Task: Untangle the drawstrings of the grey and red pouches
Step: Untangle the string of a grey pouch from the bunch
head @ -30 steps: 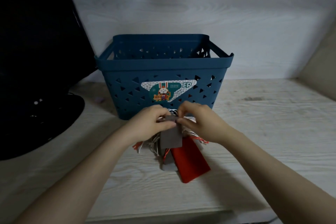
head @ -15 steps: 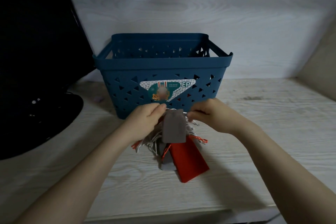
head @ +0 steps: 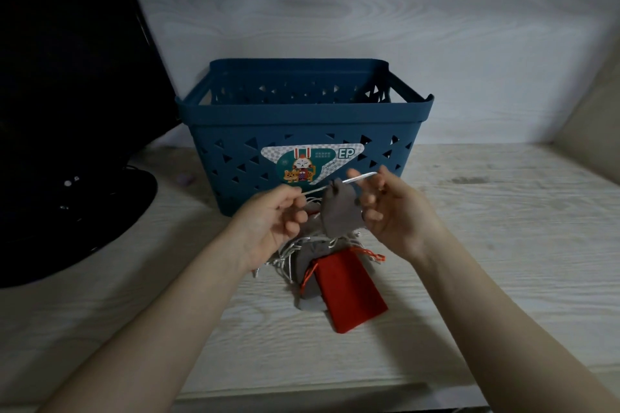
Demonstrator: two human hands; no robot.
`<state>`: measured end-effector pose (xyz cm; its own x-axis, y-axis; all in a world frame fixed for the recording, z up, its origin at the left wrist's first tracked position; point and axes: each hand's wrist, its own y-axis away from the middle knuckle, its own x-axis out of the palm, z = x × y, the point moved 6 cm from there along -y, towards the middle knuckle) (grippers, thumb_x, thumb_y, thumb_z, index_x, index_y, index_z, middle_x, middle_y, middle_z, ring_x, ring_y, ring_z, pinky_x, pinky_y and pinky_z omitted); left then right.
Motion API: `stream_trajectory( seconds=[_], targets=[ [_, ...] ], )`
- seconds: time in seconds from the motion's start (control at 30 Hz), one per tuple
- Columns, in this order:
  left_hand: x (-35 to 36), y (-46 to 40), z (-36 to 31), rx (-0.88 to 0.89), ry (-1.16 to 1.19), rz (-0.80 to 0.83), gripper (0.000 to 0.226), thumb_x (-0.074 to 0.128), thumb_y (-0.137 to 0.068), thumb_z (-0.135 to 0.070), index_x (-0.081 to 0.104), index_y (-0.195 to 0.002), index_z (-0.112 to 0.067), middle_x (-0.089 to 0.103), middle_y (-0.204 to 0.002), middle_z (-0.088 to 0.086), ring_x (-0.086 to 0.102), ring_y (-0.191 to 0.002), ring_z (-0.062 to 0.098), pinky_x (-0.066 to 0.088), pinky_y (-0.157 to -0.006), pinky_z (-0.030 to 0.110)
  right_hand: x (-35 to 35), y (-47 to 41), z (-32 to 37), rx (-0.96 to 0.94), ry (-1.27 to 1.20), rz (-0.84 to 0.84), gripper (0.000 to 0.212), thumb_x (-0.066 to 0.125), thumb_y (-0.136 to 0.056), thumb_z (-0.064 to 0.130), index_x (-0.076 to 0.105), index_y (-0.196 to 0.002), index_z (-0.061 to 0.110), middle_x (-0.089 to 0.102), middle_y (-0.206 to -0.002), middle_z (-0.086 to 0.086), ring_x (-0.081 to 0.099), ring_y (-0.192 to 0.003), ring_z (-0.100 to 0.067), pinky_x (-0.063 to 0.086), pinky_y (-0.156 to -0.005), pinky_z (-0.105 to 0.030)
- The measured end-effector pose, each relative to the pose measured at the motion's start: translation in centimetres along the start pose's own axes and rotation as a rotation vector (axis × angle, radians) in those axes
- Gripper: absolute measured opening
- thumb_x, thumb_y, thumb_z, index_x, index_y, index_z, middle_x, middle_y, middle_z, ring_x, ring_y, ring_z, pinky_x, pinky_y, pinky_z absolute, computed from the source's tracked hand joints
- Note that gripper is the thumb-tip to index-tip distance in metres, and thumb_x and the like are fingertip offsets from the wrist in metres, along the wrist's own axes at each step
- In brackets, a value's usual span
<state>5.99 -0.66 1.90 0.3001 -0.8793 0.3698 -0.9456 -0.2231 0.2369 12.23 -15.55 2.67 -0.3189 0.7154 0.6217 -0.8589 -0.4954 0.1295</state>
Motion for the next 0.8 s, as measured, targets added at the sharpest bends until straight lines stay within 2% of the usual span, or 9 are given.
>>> stream_trajectory(
  seconds=[0.03, 0.1, 0.2, 0.33, 0.43, 0.53, 0.63, 0.7, 0.8],
  targets=[
    [0.1, 0.0, 0.1, -0.012, 0.014, 0.002, 0.023, 0.051, -0.089, -0.009, 0.052, -0.067, -0.01, 0.056, -0.067, 0.001, 0.049, -0.046, 0.004, 0.033, -0.036, 0.011, 0.1, -0.1, -0.2, 0.018, -0.06, -0.02, 0.037, 0.037, -0.099, 0.028, 0.042, -0.064, 0.017, 0.069, -0.077, 0.003, 0.04, -0.04, -0.003, 0.024, -0.035, -0.012],
    [0.3, -0.1, 0.4, -0.026, 0.073, 0.0, 0.028, 0.053, -0.089, -0.01, 0.053, -0.061, -0.009, 0.059, -0.066, 0.002, 0.051, -0.045, 0.004, 0.035, -0.036, 0.011, 0.4, -0.2, -0.5, -0.004, -0.018, -0.035, 0.035, 0.037, -0.099, 0.032, 0.045, -0.068, 0.017, 0.057, -0.064, 0.006, 0.029, -0.035, -0.002, 0.019, -0.032, -0.012],
    [0.5, -0.1, 0.4, 0.014, 0.055, -0.012, 0.034, 0.055, -0.089, -0.014, 0.046, -0.057, -0.012, 0.056, -0.061, 0.001, 0.05, -0.046, 0.005, 0.04, -0.04, 0.013, 0.9, -0.1, -0.6, -0.105, 0.363, -0.052, 0.035, 0.041, -0.098, 0.033, 0.053, -0.07, 0.016, 0.049, -0.058, 0.005, 0.024, -0.038, -0.005, 0.017, -0.036, -0.015],
    [0.8, 0.0, -0.6, 0.202, -0.183, -0.027, 0.031, 0.05, -0.094, -0.019, 0.045, -0.064, -0.013, 0.041, -0.062, 0.001, 0.04, -0.052, 0.01, 0.032, -0.051, 0.022, 2.3, 0.5, 0.7, -0.388, 0.801, -0.106, 0.033, 0.053, -0.093, 0.022, 0.063, -0.065, 0.008, 0.051, -0.051, 0.0, 0.034, -0.035, -0.001, 0.026, -0.039, -0.011],
    [1.5, 0.4, -1.5, 0.307, -0.336, -0.039, 0.033, 0.048, -0.095, -0.024, 0.045, -0.063, -0.015, 0.036, -0.059, 0.0, 0.034, -0.051, 0.011, 0.027, -0.053, 0.025, 3.5, 0.6, 0.5, -0.547, 0.959, -0.019, 0.034, 0.059, -0.09, 0.016, 0.062, -0.059, 0.005, 0.051, -0.049, 0.001, 0.042, -0.04, -0.002, 0.029, -0.046, -0.009],
    [1.9, 0.8, -2.1, 0.37, -0.4, -0.065, 0.034, 0.048, -0.095, -0.026, 0.047, -0.063, -0.015, 0.036, -0.058, 0.001, 0.036, -0.049, 0.008, 0.031, -0.049, 0.02, 4.3, 0.6, -0.3, -0.688, 1.162, 0.053, 0.027, 0.063, -0.087, 0.018, 0.066, -0.062, 0.009, 0.054, -0.051, 0.003, 0.048, -0.048, -0.008, 0.036, -0.05, -0.018],
    [1.8, 1.0, -2.3, 0.407, -0.419, -0.077, 0.033, 0.047, -0.096, -0.026, 0.046, -0.065, -0.014, 0.036, -0.061, 0.002, 0.036, -0.049, 0.004, 0.032, -0.046, 0.014, 4.6, 0.6, -0.5, -0.839, 1.293, 0.04, 0.024, 0.062, -0.084, 0.03, 0.072, -0.073, 0.011, 0.061, -0.056, -0.001, 0.055, -0.051, -0.013, 0.046, -0.051, -0.032],
    [2.0, 1.2, -2.4, 0.437, -0.464, -0.076, 0.035, 0.046, -0.096, -0.026, 0.043, -0.063, -0.014, 0.034, -0.06, 0.0, 0.035, -0.049, 0.003, 0.031, -0.049, 0.017, 4.4, 0.5, -0.4, -0.868, 1.36, -0.005, 0.03, 0.057, -0.082, 0.036, 0.073, -0.076, 0.012, 0.065, -0.062, -0.004, 0.058, -0.057, -0.02, 0.049, -0.053, -0.039],
    [2.1, 1.5, -2.8, 0.506, -0.508, -0.118, 0.038, 0.045, -0.096, -0.032, 0.042, -0.061, -0.017, 0.038, -0.06, -0.005, 0.038, -0.049, -0.001, 0.03, -0.048, 0.015, 4.9, 0.7, -0.5, -0.874, 1.459, -0.012, 0.032, 0.056, -0.083, 0.039, 0.072, -0.077, 0.012, 0.065, -0.064, -0.005, 0.059, -0.059, -0.022, 0.05, -0.054, -0.04]
  ],
)
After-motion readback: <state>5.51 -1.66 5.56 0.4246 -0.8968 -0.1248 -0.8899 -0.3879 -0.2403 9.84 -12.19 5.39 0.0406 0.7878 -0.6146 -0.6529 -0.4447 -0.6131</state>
